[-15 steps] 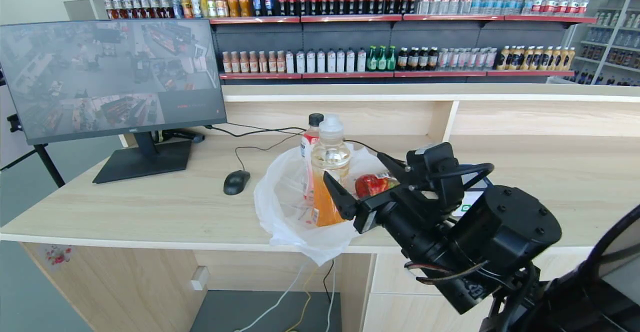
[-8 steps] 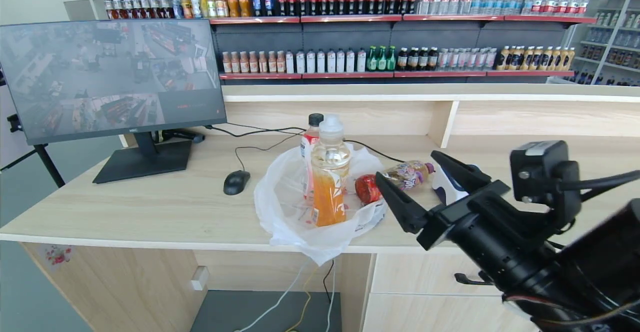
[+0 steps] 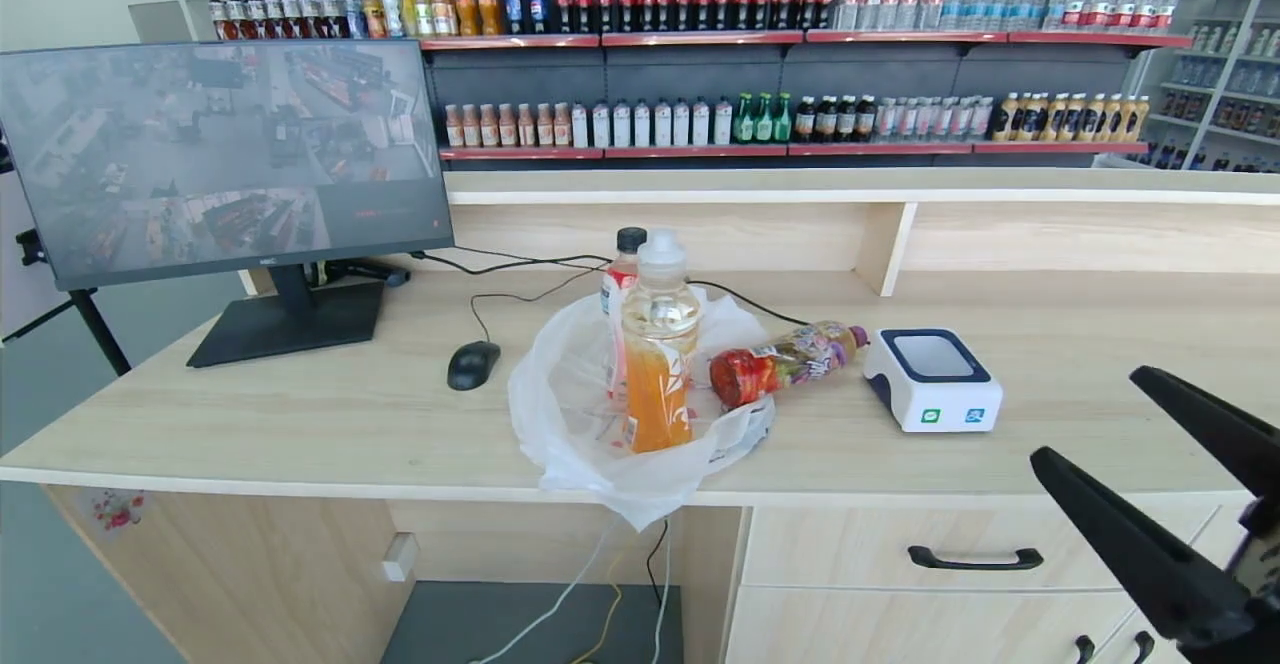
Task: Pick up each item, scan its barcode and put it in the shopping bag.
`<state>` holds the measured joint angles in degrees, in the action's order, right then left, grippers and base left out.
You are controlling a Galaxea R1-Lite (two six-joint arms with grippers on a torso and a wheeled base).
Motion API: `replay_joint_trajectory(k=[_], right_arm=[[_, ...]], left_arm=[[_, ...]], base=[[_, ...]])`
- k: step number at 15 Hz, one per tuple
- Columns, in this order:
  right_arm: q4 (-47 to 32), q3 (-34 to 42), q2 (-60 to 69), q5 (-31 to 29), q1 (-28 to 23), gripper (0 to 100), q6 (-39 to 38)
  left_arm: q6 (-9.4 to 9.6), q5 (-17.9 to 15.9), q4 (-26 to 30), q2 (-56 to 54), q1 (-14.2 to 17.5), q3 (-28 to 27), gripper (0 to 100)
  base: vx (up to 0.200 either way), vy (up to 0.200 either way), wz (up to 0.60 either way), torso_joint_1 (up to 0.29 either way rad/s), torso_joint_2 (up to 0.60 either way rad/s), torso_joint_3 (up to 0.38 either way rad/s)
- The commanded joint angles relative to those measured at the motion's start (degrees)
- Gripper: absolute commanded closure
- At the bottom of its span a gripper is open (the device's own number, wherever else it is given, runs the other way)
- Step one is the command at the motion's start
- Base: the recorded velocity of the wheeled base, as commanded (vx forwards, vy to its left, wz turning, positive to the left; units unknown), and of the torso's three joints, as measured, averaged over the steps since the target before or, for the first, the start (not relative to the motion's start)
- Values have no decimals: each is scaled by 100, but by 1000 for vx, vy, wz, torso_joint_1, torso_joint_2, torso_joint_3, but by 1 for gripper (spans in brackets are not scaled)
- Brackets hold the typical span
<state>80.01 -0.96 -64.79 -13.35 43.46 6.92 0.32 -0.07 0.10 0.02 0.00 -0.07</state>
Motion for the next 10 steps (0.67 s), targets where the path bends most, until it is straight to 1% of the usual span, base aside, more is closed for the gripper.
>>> replay_joint_trajectory(k=[1,4,5,7,8,10], right_arm=[[-1910,96,1663,263,22,0,424],[-4889,61,3535,315,172,0,670],[-5777,79,4150,403,198,0,679],[-7298,79,5425,641,224,0,687],[-8212,-203,6101,728,180,0,591],[-8361,-264,6471,799,189,0,406]], left_arm=[[3,-1,-1,-2,0,-1,0],[-5,-1,-1,-2,0,-1,0],[-5,-1,-1,-2,0,-1,0],[-5,-1,-1,-2,0,-1,0],[3,-1,-1,-2,0,-1,0],[-5,-1,-1,-2,0,-1,0]], base=[[0,0,0,0,0,0],[0,0,0,0,0,0],[0,0,0,0,0,0],[0,0,0,0,0,0],[0,0,0,0,0,0],[0,0,0,0,0,0]])
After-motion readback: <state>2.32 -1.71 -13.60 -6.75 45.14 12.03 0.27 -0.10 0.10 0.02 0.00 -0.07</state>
